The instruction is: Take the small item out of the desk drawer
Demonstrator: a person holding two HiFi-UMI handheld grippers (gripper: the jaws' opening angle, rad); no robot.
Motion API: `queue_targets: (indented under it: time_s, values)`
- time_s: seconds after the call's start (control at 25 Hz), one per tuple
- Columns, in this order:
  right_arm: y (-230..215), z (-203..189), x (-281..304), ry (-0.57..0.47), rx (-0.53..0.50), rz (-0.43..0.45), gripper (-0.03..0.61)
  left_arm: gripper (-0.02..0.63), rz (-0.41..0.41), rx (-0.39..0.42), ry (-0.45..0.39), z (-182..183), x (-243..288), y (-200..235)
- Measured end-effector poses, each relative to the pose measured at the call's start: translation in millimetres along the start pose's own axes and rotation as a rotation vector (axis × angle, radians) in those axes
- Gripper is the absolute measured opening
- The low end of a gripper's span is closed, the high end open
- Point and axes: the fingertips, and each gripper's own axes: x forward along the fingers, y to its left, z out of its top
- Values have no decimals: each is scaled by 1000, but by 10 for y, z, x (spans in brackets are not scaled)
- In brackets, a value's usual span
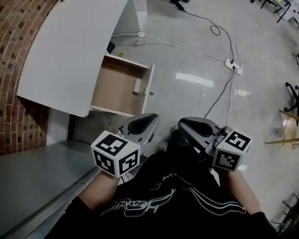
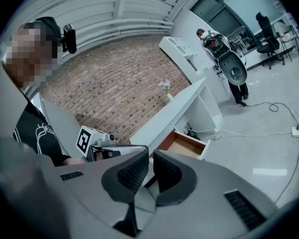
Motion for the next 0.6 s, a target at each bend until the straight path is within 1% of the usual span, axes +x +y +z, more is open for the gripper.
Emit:
queue_targets:
  time_s: [0.08, 0.24, 0.44, 0.6]
  values:
    - [-112, -92, 140, 35, 38, 14, 57, 25, 27, -2, 10, -40, 77, 194]
    - [-366, -133, 441, 85, 62, 33, 57, 26, 72, -25, 28, -89, 228, 578]
    - [-895, 21, 821, 103, 77, 7, 57, 26, 121, -32, 60, -39, 513, 1001]
    - [-1244, 229, 1110, 117, 102, 25, 57, 26, 157, -58, 83, 43, 764, 1346]
